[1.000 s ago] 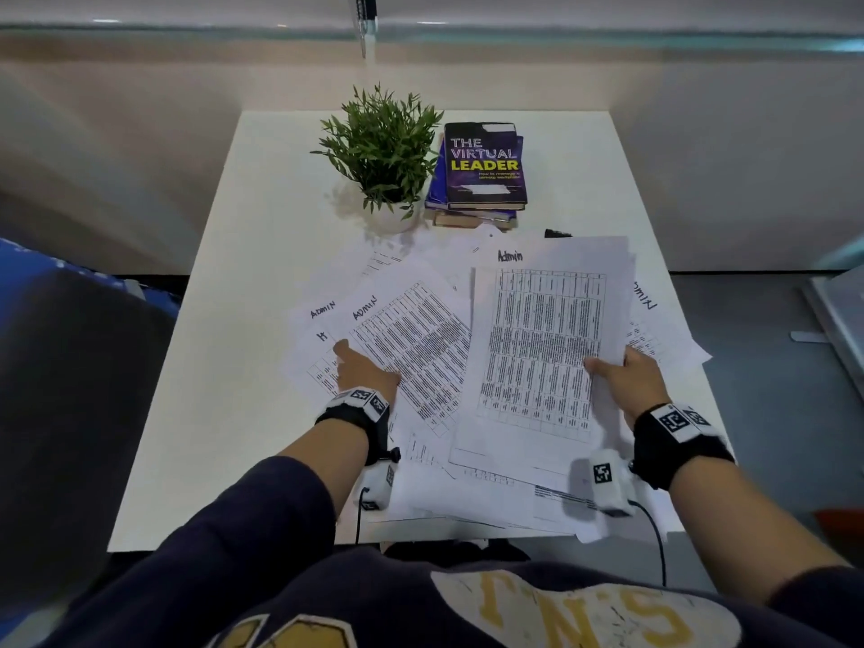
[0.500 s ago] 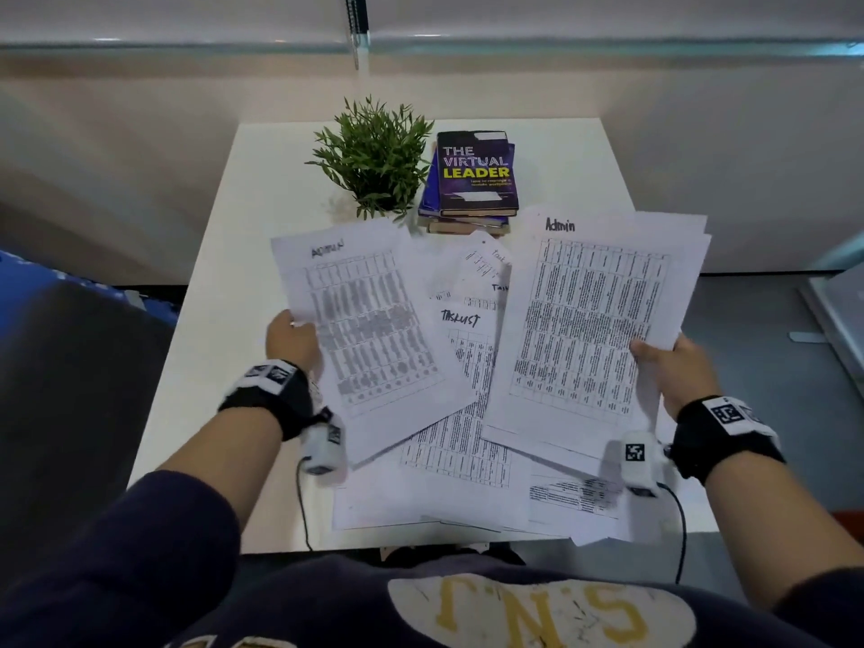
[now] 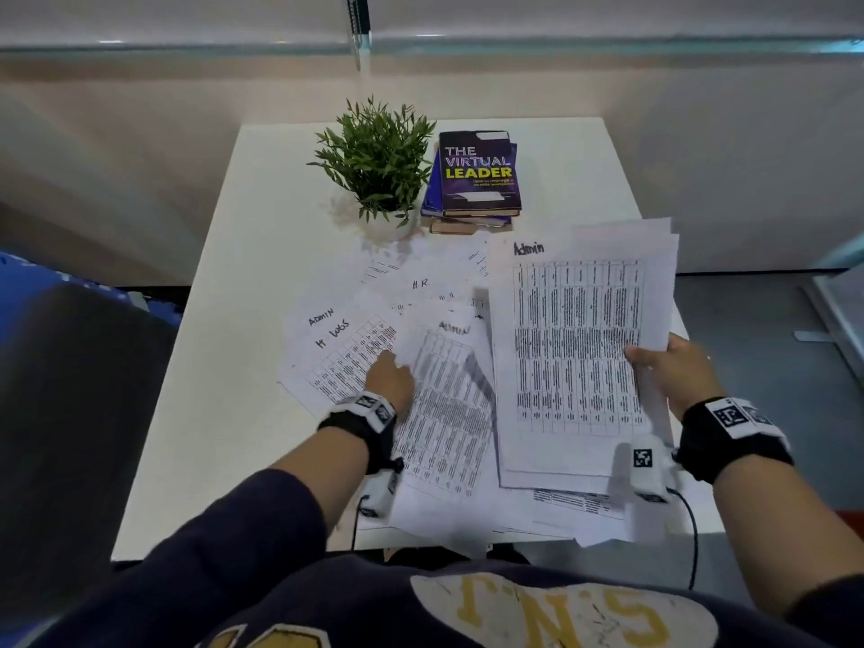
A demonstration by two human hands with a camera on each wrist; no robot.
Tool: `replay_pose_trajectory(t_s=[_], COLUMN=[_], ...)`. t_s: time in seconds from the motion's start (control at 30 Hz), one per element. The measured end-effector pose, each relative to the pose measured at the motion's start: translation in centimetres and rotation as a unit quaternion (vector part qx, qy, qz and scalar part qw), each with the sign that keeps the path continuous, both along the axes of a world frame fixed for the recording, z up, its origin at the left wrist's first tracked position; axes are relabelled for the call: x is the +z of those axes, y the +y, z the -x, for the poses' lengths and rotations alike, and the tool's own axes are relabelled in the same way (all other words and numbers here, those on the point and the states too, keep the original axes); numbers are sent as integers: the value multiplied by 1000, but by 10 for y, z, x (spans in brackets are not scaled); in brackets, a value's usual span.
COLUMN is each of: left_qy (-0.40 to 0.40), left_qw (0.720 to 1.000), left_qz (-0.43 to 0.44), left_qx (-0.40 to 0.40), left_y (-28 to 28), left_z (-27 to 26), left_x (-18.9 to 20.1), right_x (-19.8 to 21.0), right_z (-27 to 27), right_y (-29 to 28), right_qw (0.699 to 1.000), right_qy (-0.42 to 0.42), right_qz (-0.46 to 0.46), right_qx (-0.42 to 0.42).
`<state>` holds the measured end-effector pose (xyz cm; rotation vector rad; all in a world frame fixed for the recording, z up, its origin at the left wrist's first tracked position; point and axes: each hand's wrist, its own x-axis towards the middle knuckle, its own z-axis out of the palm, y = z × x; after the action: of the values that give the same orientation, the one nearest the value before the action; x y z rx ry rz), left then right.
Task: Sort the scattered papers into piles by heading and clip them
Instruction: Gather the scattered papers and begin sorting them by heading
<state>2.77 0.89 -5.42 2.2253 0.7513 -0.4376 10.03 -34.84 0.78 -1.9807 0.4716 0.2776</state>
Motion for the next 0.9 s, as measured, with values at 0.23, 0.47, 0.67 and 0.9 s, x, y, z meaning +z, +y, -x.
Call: replay_pose_trajectory(t_s=[0.23,0.47,0.67,0.9], left_qy=[40,16,37,-52], left_qw=[988,987,988,986], left_qz=[-132,-120,-106,-89], left_qx=[-67,-106,-105,-134], left_y=[-25,-27,-24,-23], left_z=[2,-1,-10,-5], left_x=[-24,-29,-26,-19], right_x=[5,-4,-8,-12], right_z=[12,11,11,9], right_y=[3,-4,-7,-9], right_qw=[1000,1000,1000,1000], right_qy=[-2,6,16,16], right_qz=[18,14,6,5], right_qx=[8,1,-8,-6])
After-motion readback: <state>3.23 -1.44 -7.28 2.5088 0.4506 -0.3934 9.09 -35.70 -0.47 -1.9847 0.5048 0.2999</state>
